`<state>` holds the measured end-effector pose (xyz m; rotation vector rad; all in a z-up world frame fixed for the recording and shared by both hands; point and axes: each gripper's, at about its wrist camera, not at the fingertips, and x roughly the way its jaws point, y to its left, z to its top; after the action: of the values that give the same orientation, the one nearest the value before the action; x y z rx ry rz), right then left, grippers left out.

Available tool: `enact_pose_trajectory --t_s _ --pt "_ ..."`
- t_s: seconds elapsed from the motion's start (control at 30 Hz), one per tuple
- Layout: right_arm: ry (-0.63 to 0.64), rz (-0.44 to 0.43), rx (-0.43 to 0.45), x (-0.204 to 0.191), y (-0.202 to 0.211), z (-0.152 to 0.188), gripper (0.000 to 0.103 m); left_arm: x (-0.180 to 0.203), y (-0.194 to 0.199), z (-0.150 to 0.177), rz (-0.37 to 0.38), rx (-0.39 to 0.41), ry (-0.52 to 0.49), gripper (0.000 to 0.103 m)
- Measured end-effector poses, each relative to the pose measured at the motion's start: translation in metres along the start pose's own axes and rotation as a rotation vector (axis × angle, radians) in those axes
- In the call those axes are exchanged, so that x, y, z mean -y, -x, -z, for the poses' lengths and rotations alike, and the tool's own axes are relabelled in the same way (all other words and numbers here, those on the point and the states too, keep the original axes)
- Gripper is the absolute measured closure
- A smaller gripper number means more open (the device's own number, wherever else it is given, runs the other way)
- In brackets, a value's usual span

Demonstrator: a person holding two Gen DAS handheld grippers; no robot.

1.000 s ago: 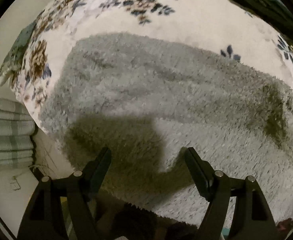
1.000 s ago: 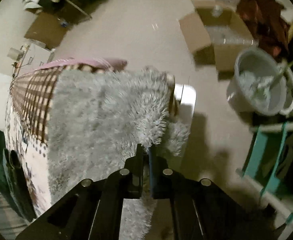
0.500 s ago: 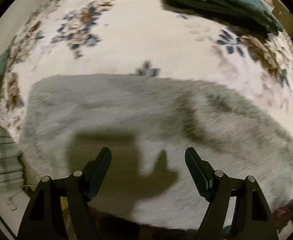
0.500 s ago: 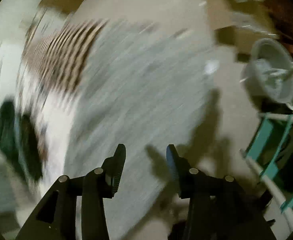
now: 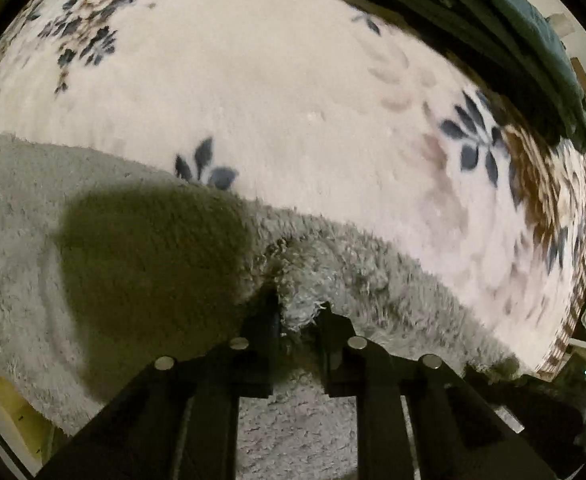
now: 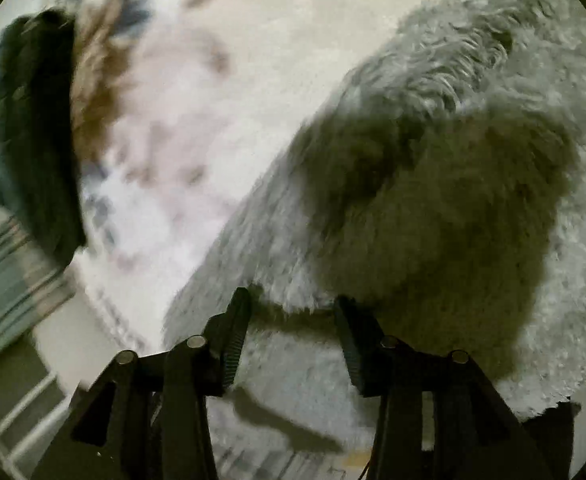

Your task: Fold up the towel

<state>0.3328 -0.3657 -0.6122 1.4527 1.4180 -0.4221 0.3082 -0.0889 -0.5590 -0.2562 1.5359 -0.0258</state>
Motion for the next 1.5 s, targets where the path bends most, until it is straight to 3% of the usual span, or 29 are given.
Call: enact_pose_trajectory --t_s 0.03,0.2,0.3,0.43,0.47,0.5,0.53,0.57,0.67,0.73,0.87,0.93,1.0,1.1,1.2,1.3,1.4,1.5 --pt "-0.014 0.028 0.025 -0.001 0.002 0.000 0.098 -0.002 -0.001 -0.004 -0.002 0.000 -0.002 0.090" --pt "-0.016 -0.002 0.152 -0.018 0.031 0.007 0.098 -0.004 -0.008 -0.020 -0.006 0.000 0.018 0.090" --pt "-0.038 0.006 0.147 -0.019 0.024 0.001 0.099 -0.009 -0.009 -0.033 -0.002 -0.002 0.037 0.090" --pt "0.024 0.000 0.097 -0.021 0.015 -0.008 0.096 -0.013 -0.004 -0.039 -0.004 -0.020 -0.027 0.089" --pt "0.052 -0.018 0.085 -0.023 0.018 -0.011 0.089 -0.013 0.001 -0.035 -0.002 -0.017 -0.047 0.089" --pt "0.097 -0.067 0.067 -0.021 0.024 -0.009 0.065 -0.015 0.006 -0.031 -0.002 -0.014 -0.063 0.088" --pt "0.119 -0.103 0.059 -0.015 0.032 -0.010 0.050 -0.015 0.012 -0.025 -0.001 -0.013 -0.084 0.084" --pt "0.132 -0.154 0.064 -0.002 0.045 -0.005 0.032 -0.016 0.018 -0.018 -0.010 -0.012 -0.105 0.080" --pt "0.113 -0.214 0.153 0.049 0.096 0.006 0.031 -0.011 0.030 0.003 -0.059 -0.004 -0.166 0.064" --pt "0.046 -0.216 0.240 0.102 0.135 0.011 0.031 -0.001 0.031 0.020 -0.075 -0.010 -0.211 0.023" --pt "-0.092 -0.140 0.474 0.211 0.207 0.008 0.026 0.036 0.013 0.053 -0.077 -0.031 -0.334 0.019" --pt "-0.154 -0.104 0.551 0.260 0.225 -0.003 0.023 0.056 -0.002 0.065 -0.074 -0.048 -0.386 0.019" --pt "-0.211 -0.128 0.601 0.303 0.233 -0.021 0.019 0.073 -0.018 0.073 -0.091 -0.050 -0.447 0.019" --pt "-0.262 -0.284 0.581 0.350 0.223 -0.054 0.019 0.092 -0.045 0.077 -0.131 -0.076 -0.514 0.018" --pt "-0.265 -0.388 0.570 0.363 0.216 -0.073 0.023 0.095 -0.060 0.065 -0.161 -0.090 -0.527 0.007" --pt "-0.189 -0.397 0.676 0.367 0.243 -0.077 0.047 0.095 -0.067 0.047 -0.162 -0.117 -0.524 0.001" --pt "-0.145 -0.460 0.720 0.351 0.253 -0.081 0.052 0.109 -0.086 0.017 -0.164 -0.137 -0.522 0.000" --pt "-0.129 -0.444 0.668 0.345 0.242 -0.101 0.049 0.106 -0.091 -0.003 -0.163 -0.151 -0.509 0.000"
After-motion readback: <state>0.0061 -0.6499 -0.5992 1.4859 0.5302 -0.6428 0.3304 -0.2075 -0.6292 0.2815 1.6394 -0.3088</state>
